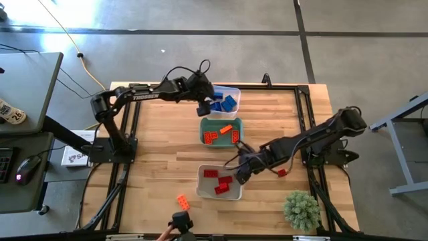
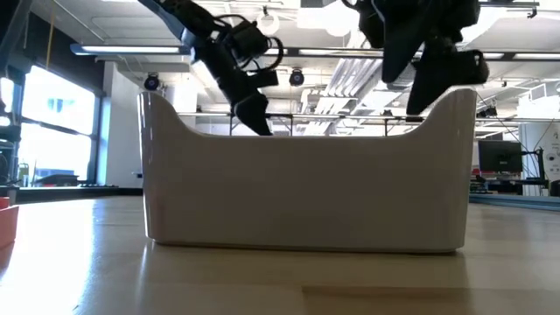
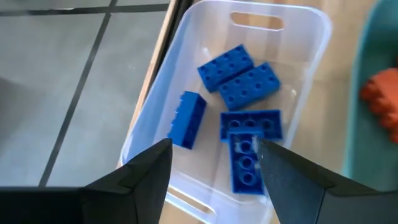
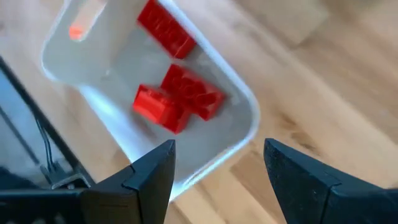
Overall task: Sort & place blocks by color
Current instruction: Put the red game piece into the white bin, then put the orange game piece into the green bin
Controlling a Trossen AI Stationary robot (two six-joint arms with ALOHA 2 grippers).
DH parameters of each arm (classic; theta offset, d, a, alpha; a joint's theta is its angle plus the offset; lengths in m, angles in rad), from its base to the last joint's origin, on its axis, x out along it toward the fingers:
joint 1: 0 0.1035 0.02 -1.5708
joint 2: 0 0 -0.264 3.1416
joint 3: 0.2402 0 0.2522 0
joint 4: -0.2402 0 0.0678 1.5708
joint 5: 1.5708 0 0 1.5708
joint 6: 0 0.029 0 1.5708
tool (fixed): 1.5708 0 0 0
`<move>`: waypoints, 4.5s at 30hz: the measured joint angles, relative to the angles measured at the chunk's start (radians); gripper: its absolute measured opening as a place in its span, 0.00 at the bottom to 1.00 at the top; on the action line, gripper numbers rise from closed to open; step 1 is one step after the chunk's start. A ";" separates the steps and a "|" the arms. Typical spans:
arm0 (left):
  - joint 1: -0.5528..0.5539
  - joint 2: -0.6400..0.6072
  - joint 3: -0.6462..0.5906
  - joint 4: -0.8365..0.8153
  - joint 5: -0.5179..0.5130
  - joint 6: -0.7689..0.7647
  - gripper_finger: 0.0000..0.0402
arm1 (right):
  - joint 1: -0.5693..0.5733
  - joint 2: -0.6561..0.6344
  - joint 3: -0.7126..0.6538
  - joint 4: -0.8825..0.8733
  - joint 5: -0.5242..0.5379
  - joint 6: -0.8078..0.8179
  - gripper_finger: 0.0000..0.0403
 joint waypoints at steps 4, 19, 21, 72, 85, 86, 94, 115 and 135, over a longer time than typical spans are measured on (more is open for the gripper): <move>-0.019 -0.056 0.000 -0.063 0.000 -0.020 0.56 | 0.000 -0.072 0.000 -0.120 0.062 0.064 0.58; -0.163 -0.277 0.001 -0.402 0.087 -0.213 0.55 | 0.000 -0.142 -0.001 -0.548 0.055 0.184 0.58; -0.195 -0.293 0.001 -0.426 0.087 -0.231 0.55 | 0.000 -0.142 -0.001 -0.552 0.048 0.183 0.58; -0.638 -0.310 0.001 -0.558 0.079 -0.829 0.55 | 0.096 -0.145 -0.517 -0.132 -0.204 0.286 0.54; -0.755 -0.309 0.001 -0.637 0.083 -1.031 0.56 | 0.096 -0.145 -0.453 -0.130 -0.236 0.181 0.26; -0.768 -0.309 0.000 -0.645 0.082 -1.049 0.56 | 0.096 -0.145 -0.435 -0.130 -0.226 0.165 0.26; -0.894 -0.309 0.000 -0.657 0.046 -1.131 0.55 | 0.095 -0.145 -0.261 -0.129 -0.061 0.056 0.26; -1.114 -0.092 0.000 -0.592 0.003 -0.656 0.55 | 0.034 -0.088 -0.114 0.444 0.070 -0.381 0.26; -1.187 0.059 0.001 -0.449 0.070 -0.087 0.55 | 0.034 0.028 -0.115 0.477 0.050 -0.262 0.62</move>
